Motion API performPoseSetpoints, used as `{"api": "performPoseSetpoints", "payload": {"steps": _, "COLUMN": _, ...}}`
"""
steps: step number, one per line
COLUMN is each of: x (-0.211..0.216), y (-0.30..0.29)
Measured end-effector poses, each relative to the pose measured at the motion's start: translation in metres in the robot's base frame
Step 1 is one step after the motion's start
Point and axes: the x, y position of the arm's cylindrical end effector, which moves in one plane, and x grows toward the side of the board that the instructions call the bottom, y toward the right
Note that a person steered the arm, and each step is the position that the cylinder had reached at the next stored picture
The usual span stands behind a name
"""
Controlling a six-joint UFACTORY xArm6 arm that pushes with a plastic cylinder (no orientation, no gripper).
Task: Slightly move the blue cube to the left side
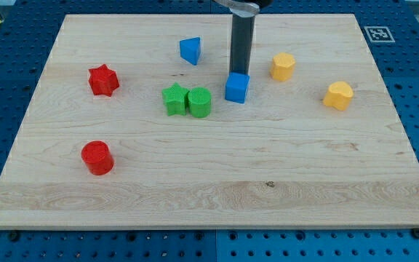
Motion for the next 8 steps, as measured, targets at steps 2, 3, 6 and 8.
{"api": "performPoseSetpoints", "payload": {"steps": 2, "x": 0.020, "y": 0.007}}
{"api": "performPoseSetpoints", "payload": {"steps": 3, "x": 0.020, "y": 0.050}}
{"api": "performPoseSetpoints", "payload": {"steps": 6, "x": 0.057, "y": 0.054}}
{"api": "performPoseSetpoints", "payload": {"steps": 8, "x": 0.036, "y": 0.029}}
